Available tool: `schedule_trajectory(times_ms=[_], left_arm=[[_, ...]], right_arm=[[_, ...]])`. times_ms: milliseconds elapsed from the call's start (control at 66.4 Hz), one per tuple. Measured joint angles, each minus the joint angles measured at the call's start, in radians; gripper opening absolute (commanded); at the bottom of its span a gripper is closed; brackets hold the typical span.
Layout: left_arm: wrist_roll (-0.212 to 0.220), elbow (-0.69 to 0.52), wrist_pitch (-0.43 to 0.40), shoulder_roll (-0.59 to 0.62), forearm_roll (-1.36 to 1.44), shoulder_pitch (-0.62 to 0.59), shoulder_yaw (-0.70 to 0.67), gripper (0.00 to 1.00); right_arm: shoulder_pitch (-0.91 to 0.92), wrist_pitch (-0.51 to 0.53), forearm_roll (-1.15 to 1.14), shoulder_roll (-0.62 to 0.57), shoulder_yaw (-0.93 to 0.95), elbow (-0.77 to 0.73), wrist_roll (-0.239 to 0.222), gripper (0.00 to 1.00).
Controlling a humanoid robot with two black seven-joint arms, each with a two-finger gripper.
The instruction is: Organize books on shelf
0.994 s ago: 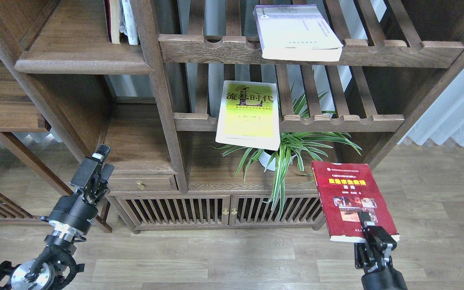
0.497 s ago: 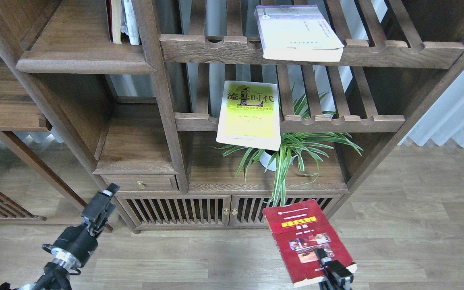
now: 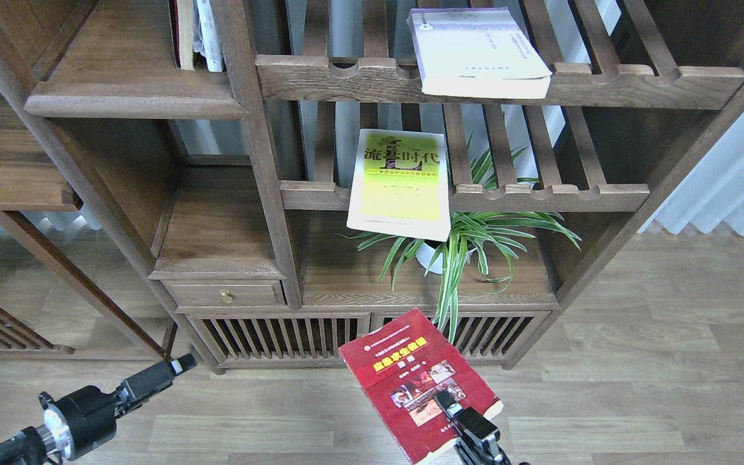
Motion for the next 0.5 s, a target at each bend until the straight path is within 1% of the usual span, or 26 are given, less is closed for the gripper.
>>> schedule_trajectory(times_ms=[75,151,331,497], left_arm=[[0.001,-0.006,0.0,-0.004,-0.024,-0.013,-0.006,1.0],[-0.002,-0.023,0.0,-0.014,-0.107,-0.018,-0.013,1.0],[0.001,-0.046,0.0,-0.022,-0.493,-0.015,-0.003,1.0],[0.004,-0.112,0.0,-0.005,-0.628,-0.012,0.028,1.0]], right_arm=[[0.024,0.0,-0.005,-0.002,-0.017,0.0,0.0,0.04],[0.049,0.0,-0.006,0.004,-0.03,0.0,0.0,0.04],[0.086,0.0,-0.006,0.032,-0.036,-0.009,0.0,0.04],[0.128,0.0,-0.004,0.079,-0.044,-0.021,0.001,0.04]])
